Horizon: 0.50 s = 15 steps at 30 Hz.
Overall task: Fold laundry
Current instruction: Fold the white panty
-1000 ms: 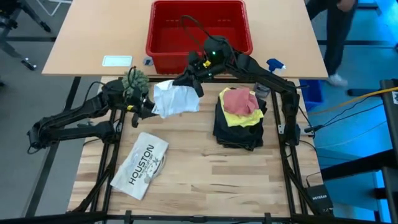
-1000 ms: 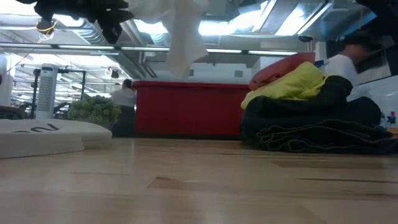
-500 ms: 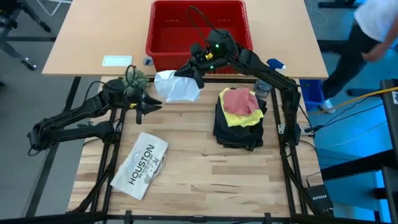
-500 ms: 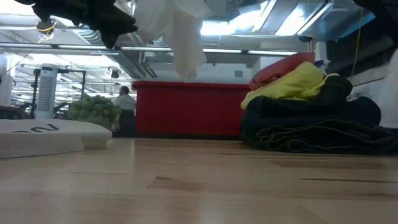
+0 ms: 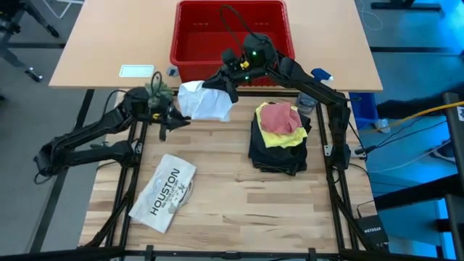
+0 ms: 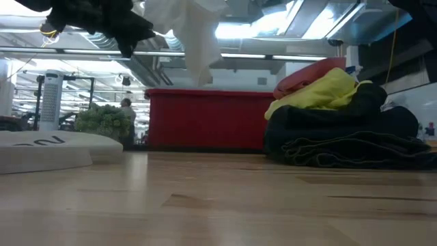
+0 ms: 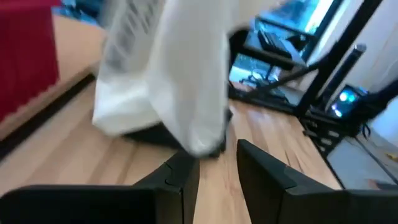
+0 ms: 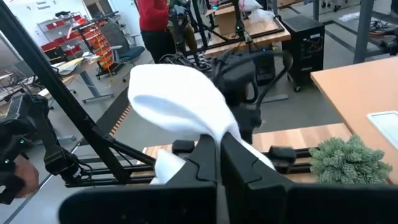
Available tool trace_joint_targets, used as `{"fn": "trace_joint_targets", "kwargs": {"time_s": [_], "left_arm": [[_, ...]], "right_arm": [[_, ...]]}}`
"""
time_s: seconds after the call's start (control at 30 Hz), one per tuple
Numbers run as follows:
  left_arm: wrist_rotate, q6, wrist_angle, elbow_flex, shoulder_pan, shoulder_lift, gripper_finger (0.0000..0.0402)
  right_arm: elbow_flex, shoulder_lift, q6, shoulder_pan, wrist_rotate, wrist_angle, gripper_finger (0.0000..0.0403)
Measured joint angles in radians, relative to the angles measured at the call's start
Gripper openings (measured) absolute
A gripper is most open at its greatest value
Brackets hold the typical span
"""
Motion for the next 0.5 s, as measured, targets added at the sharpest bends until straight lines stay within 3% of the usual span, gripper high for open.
{"fn": "trace_joint_targets", "kwargs": {"time_s": [0.23, 0.5], "left_arm": [[-0.074, -0.038, 0.095, 0.0, 0.043, -0.009, 0.0098], [-0.083, -0.109, 0.244, 0.0, 0.042, -0.01, 0.0098]], "right_arm": [[0.005, 0.0, 0.005, 0.0, 0.0, -0.006, 0.0], [0.059, -0.001, 0.003, 0.002, -0.001, -0.003, 0.0001]]}}
